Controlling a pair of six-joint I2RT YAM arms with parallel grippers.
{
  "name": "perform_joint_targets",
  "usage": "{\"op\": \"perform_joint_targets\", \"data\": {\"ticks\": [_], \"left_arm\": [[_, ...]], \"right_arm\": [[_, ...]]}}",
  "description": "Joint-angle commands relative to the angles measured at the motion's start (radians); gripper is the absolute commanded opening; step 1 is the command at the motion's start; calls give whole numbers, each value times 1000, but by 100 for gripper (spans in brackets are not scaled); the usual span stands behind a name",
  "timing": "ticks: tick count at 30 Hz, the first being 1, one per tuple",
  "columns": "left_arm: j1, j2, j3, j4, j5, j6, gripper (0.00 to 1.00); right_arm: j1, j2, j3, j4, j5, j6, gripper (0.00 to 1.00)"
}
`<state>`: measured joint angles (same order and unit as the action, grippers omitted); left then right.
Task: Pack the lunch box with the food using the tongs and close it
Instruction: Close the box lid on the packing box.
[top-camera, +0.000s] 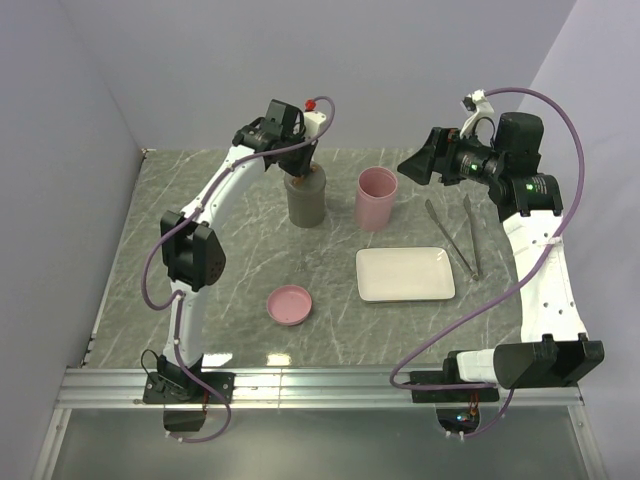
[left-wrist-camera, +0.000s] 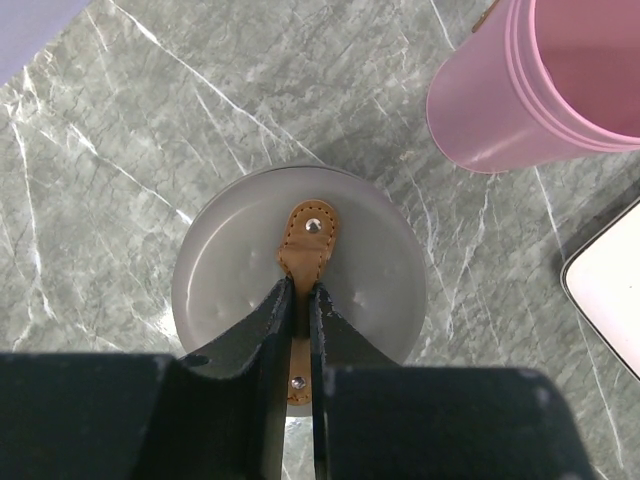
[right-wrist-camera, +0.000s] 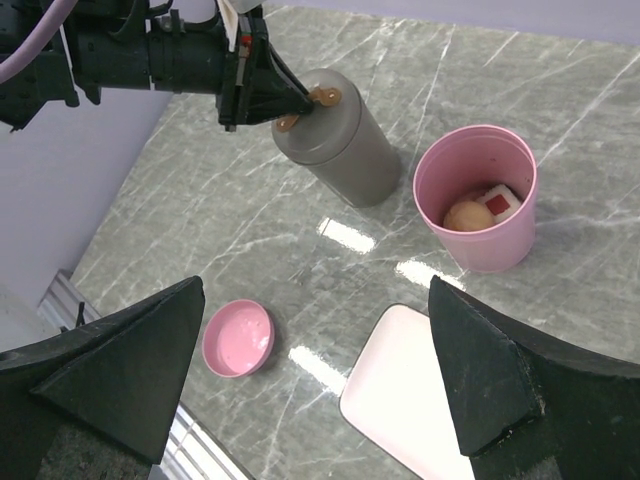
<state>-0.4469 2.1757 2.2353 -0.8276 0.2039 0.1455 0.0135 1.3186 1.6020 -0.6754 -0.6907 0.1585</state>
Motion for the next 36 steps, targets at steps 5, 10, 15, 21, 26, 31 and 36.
{"op": "perform_joint_targets", "data": {"ticks": [5, 10, 15, 21, 26, 31, 36], "left_arm": [[-6, 32, 72, 15, 22, 6, 17], [-4, 56, 60, 18, 23, 2, 25], [10, 64, 26, 27, 54, -17, 25], [34, -16, -57, 73, 74, -37, 19], [43, -100, -149, 145, 94, -55, 19], [47, -133, -178, 162, 103, -61, 24], [48, -79, -143, 114, 92, -52, 29]], "right_arm": [[0, -18, 10, 5, -27, -7, 100], [0, -22, 1, 8, -36, 1, 100], [0, -18, 6, -1, -46, -2, 100], [2, -19, 1, -3, -52, -5, 100], [0, -19, -2, 8, -53, 3, 100], [0, -18, -4, 14, -62, 13, 100], [0, -12, 6, 8, -67, 13, 100]]}}
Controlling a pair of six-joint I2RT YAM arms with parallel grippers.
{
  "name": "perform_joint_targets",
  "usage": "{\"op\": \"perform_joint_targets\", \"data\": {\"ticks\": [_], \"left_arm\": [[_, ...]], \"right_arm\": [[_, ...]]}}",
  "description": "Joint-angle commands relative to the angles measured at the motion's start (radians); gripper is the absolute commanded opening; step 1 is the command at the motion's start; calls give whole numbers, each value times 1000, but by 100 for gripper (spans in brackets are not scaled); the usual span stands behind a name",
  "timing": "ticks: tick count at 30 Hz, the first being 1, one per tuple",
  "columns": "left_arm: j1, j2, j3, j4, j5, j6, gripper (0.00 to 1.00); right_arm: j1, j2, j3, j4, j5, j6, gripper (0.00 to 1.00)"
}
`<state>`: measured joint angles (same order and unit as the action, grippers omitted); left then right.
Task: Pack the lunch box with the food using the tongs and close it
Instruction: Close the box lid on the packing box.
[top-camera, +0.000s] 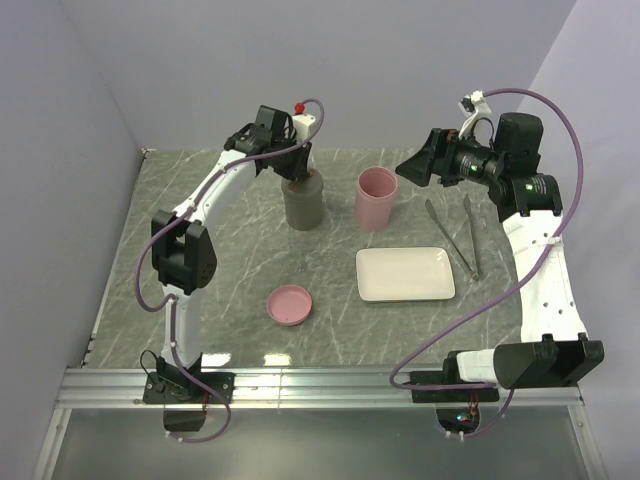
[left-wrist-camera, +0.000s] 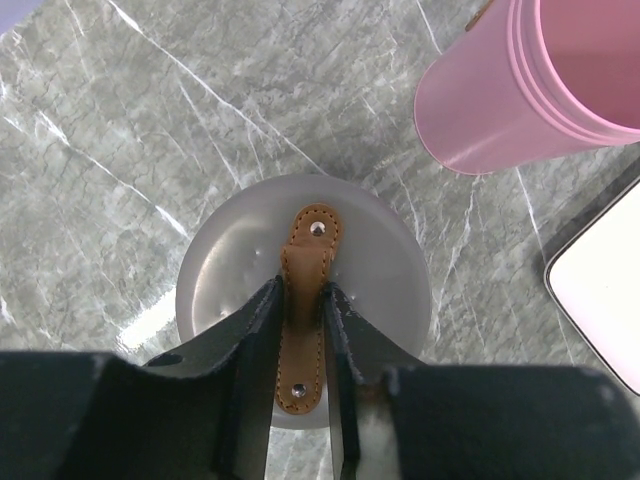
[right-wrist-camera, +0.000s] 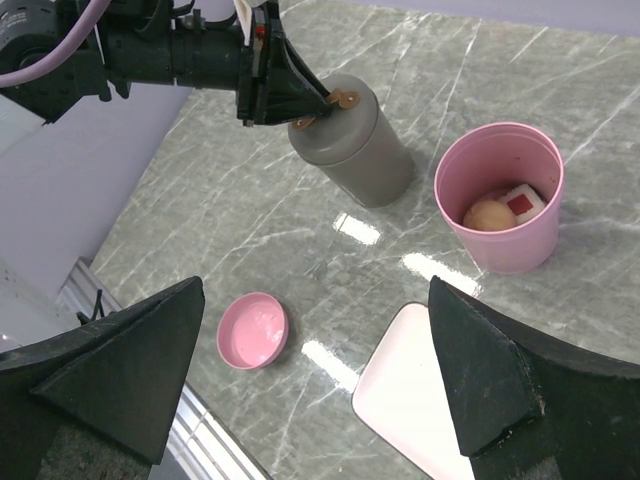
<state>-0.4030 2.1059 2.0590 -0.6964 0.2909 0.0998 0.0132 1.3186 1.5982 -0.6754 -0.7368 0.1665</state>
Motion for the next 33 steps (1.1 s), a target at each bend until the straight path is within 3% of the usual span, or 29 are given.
{"op": "perform_joint_targets", "data": {"ticks": [1, 24, 28, 33], "left_arm": [[4, -3, 41, -26, 1, -9, 29], [4, -64, -48, -135, -119, 64, 36], [6, -72, -65, -118, -118, 66, 44], [4, -46, -11, -147, -104, 58, 45]], "right_arm": [[1, -9, 9, 10, -21, 5, 100], [1, -9, -1, 16, -39, 13, 100], [1, -6, 0, 16, -41, 14, 100], [1, -9, 2, 14, -39, 14, 100]]}}
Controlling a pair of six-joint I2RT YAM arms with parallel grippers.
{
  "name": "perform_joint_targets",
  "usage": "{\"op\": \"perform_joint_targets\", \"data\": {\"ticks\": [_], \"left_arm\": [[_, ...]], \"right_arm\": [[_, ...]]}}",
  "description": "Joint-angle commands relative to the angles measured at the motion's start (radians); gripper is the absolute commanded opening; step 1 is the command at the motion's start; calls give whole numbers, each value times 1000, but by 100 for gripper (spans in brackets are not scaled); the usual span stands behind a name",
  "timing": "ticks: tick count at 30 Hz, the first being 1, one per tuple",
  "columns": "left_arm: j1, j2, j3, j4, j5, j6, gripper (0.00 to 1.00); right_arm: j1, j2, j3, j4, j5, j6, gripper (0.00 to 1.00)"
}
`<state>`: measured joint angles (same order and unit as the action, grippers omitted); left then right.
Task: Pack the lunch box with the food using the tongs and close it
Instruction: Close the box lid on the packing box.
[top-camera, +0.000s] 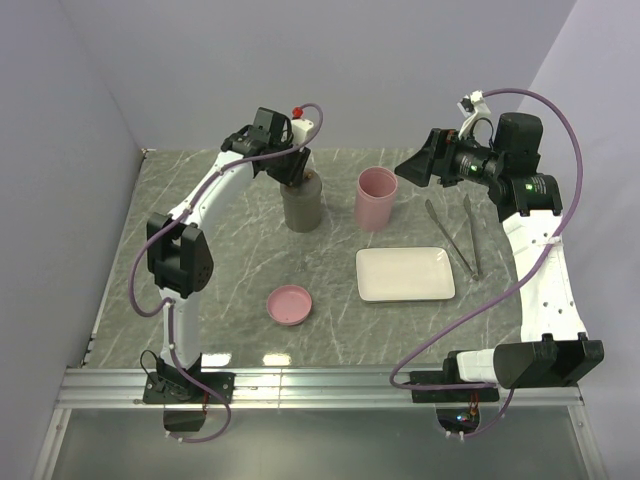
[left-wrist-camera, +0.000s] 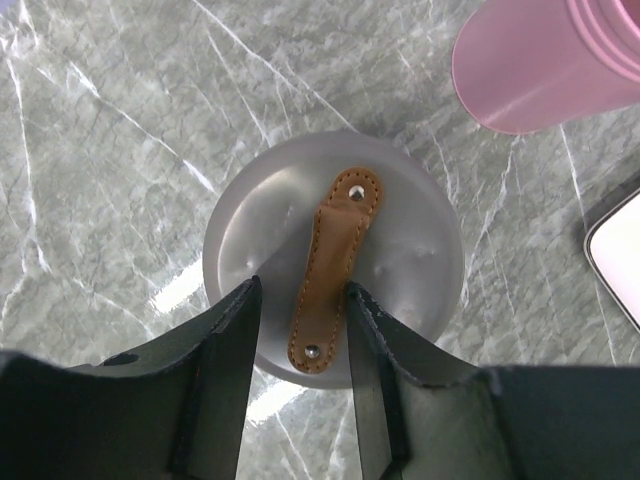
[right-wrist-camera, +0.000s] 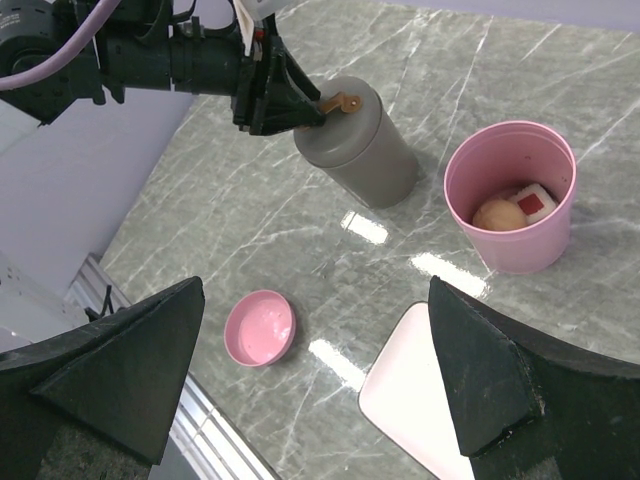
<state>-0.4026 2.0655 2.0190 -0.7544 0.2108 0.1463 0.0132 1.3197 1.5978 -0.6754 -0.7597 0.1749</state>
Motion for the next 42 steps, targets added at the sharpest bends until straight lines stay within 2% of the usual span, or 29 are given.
{"op": "perform_joint_targets", "data": {"ticks": [1, 7, 12, 20, 42], "left_arm": [[4, -5, 29, -91, -24, 15, 45], [4, -38, 7, -42, 13, 9, 46], [-1, 10, 95, -69, 36, -2, 47], [-15, 64, 118, -54, 25, -4, 47], [-22, 82, -40, -92, 7, 29, 48]], "right_arm": [[1, -11, -1, 13, -18, 5, 100], [1, -14, -13, 20, -18, 8, 100], [1, -13, -15, 23, -24, 11, 100], [2, -16, -22, 22, -20, 6, 100], [1, -19, -22, 23, -30, 11, 100]]}}
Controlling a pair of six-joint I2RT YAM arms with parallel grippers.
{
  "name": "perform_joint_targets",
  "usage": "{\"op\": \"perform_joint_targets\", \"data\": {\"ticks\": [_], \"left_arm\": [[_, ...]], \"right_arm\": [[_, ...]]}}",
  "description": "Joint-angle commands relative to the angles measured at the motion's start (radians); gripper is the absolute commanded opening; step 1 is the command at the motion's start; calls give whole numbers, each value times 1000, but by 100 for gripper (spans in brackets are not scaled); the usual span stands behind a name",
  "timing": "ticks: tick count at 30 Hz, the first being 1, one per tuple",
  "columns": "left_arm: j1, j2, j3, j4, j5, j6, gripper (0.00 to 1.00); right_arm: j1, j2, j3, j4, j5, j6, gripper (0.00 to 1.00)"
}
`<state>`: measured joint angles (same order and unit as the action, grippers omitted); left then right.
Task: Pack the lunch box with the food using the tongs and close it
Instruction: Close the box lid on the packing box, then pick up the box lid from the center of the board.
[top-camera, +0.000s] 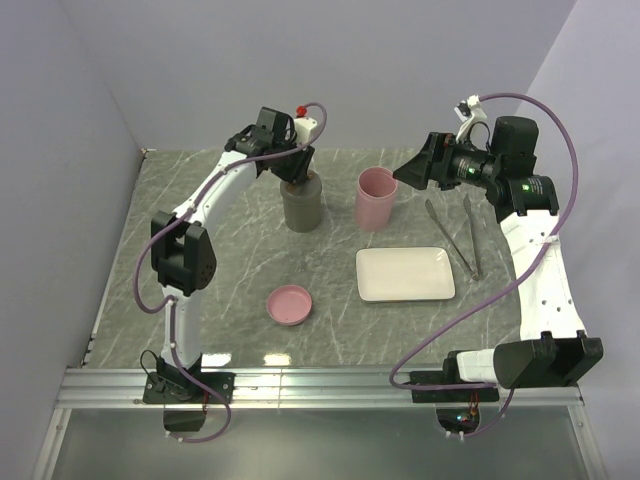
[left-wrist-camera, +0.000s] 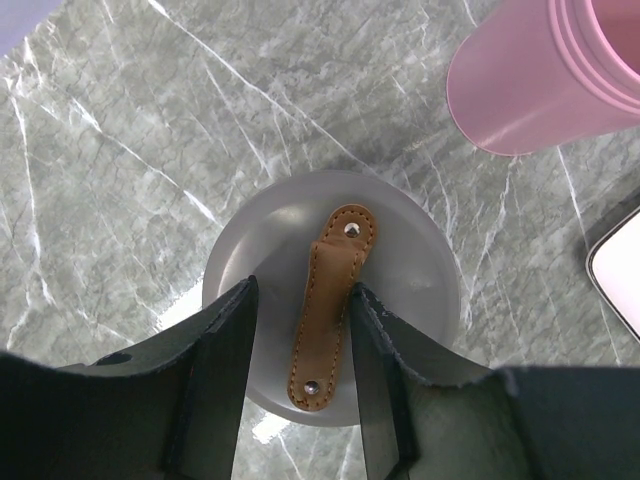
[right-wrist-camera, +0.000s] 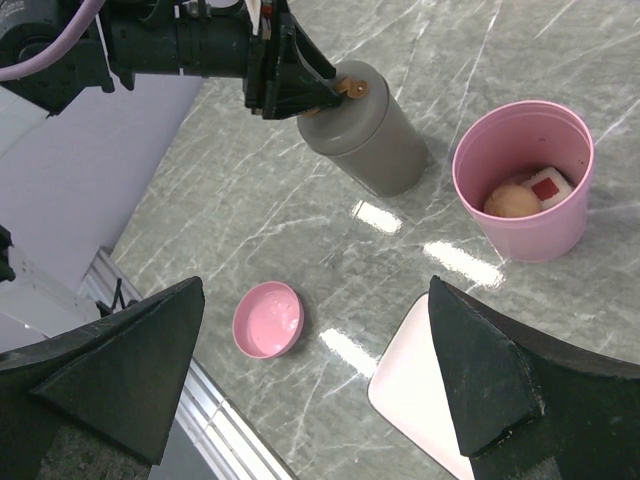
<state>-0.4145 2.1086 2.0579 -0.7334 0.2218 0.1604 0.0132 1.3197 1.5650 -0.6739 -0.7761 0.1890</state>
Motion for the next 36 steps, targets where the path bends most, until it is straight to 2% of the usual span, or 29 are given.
{"op": "perform_joint_targets", "data": {"ticks": [1, 4, 9, 10, 12, 13, 16, 19, 22, 27, 30, 31, 32, 34, 36], "left_arm": [[-10, 25, -88, -103, -1, 13, 48], [-6, -10, -94, -86, 13, -13, 48], [-1, -67, 13, -89, 37, -32, 51], [-1, -102, 18, -75, 37, -33, 59], [0, -139, 10, -10, 39, -30, 63], [0, -171, 7, 12, 37, -30, 69], [8, -194, 39, 40, 62, -36, 77], [14, -217, 71, 48, 91, -33, 78], [14, -274, 29, 48, 142, -7, 76], [14, -407, -174, -73, 354, 194, 73], [14, -560, -399, -78, 402, 321, 72], [14, -652, -524, -74, 415, 361, 73], [14, -697, -583, -73, 436, 445, 73], [14, -815, -694, -76, 490, 505, 74], [11, -875, -815, -150, 533, 643, 74]], "right_arm": [[1, -23, 9, 22, -11, -5, 100], [1, -24, 1, 27, -17, -5, 100], [1, -22, 18, 19, -20, -16, 100], [2, -27, 18, 17, -19, -19, 100], [2, -30, 17, 16, -17, -22, 100], [2, -31, 15, 16, -15, -26, 100], [2, -34, 12, 14, -12, -33, 100], [1, -33, 18, 4, -5, -43, 100], [1, -34, 23, -13, 0, -62, 100], [1, -31, 47, -79, 1, -120, 100], [1, -27, 56, -137, -12, -178, 100], [1, -25, 56, -159, -17, -206, 100], [1, -24, 56, -168, -26, -215, 100], [1, -22, 52, -182, -22, -224, 100], [1, -22, 46, -188, -14, -230, 100]]}}
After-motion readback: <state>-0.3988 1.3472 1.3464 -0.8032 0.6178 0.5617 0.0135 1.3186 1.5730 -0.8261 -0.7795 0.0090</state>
